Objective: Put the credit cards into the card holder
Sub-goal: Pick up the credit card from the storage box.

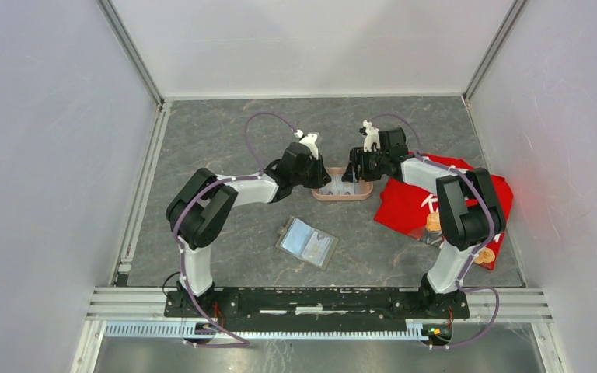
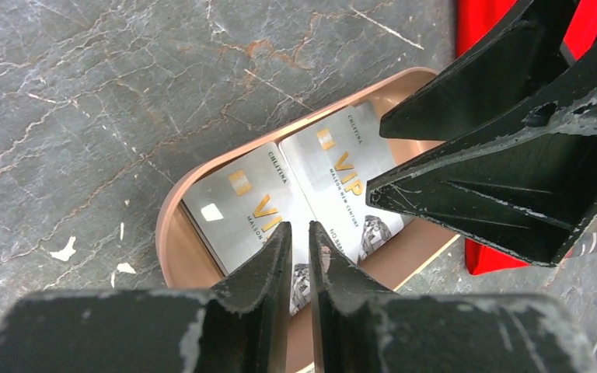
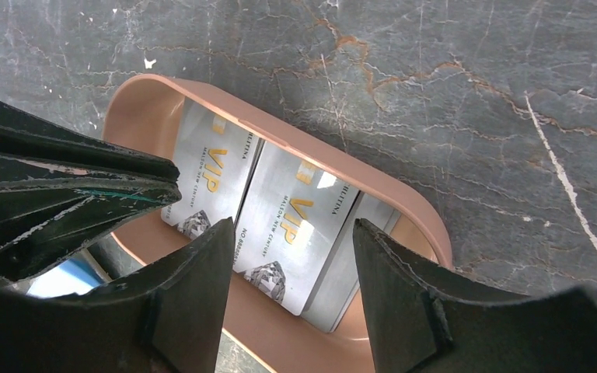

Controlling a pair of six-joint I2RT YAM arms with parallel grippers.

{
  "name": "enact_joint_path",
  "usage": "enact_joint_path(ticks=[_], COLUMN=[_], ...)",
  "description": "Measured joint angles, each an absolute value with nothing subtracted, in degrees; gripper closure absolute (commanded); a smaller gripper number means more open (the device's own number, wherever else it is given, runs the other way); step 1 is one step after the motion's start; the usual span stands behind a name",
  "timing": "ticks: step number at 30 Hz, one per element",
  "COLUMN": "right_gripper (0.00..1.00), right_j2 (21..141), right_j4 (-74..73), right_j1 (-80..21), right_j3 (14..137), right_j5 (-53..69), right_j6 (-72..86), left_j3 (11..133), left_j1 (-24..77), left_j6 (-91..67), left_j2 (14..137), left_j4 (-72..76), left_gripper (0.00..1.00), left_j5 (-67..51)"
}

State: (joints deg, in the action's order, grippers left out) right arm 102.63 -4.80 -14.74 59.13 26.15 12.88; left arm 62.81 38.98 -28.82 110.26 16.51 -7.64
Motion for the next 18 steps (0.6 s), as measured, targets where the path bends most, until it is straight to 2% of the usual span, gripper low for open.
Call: enact_joint_path(ticks=[18], right_gripper=[0.34], right_j2=[104.1], right_j4=[-4.5], right_j1=[-14.9], right_j3=[60.0], right_j5=[26.2], right_j6=[14.3], left_j3=[67.9], left_j1=[39.0], left_j6=[-28.0], left_j2=[114.2], left_j4=[8.9], left_gripper=[0.84], left_j5=[-7.4])
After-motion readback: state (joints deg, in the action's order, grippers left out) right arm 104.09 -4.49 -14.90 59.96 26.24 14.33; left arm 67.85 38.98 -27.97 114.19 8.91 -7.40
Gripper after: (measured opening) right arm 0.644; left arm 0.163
